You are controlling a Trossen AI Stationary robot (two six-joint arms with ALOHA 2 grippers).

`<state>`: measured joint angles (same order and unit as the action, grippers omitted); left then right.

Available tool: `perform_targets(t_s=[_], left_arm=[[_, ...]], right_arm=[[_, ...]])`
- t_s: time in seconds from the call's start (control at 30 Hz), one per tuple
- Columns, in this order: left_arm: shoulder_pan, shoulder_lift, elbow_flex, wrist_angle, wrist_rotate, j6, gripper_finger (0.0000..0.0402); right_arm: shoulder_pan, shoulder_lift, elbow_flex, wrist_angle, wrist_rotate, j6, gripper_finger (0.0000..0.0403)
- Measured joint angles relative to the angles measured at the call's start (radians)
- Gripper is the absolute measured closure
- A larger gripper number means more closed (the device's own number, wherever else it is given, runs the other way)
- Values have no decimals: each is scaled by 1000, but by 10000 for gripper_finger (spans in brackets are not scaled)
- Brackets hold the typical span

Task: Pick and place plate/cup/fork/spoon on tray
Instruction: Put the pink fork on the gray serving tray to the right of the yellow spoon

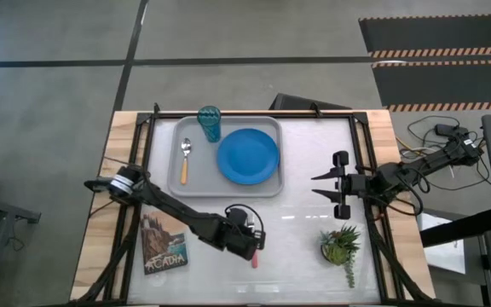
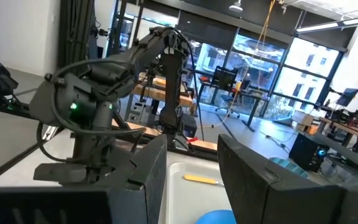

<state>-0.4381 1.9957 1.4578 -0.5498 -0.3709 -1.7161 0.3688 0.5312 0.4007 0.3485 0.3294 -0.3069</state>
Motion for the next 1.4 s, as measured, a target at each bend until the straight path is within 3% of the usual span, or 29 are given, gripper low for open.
perform_targets(t_s=[0.3, 0.83, 1.1, 1.4], left_arm=[[0, 0, -59, 79, -7, 54, 392], [0, -1, -111, 101, -8, 99, 225], [0, 14, -148, 187, -9, 74, 222], [1, 52, -115, 172, -14, 80, 222]], right_arm=[[0, 0, 0, -7, 0, 20, 271], [0, 0, 0, -8, 0, 27, 271], [0, 0, 0, -8, 0, 25, 271], [0, 2, 0, -10, 2, 19, 271]])
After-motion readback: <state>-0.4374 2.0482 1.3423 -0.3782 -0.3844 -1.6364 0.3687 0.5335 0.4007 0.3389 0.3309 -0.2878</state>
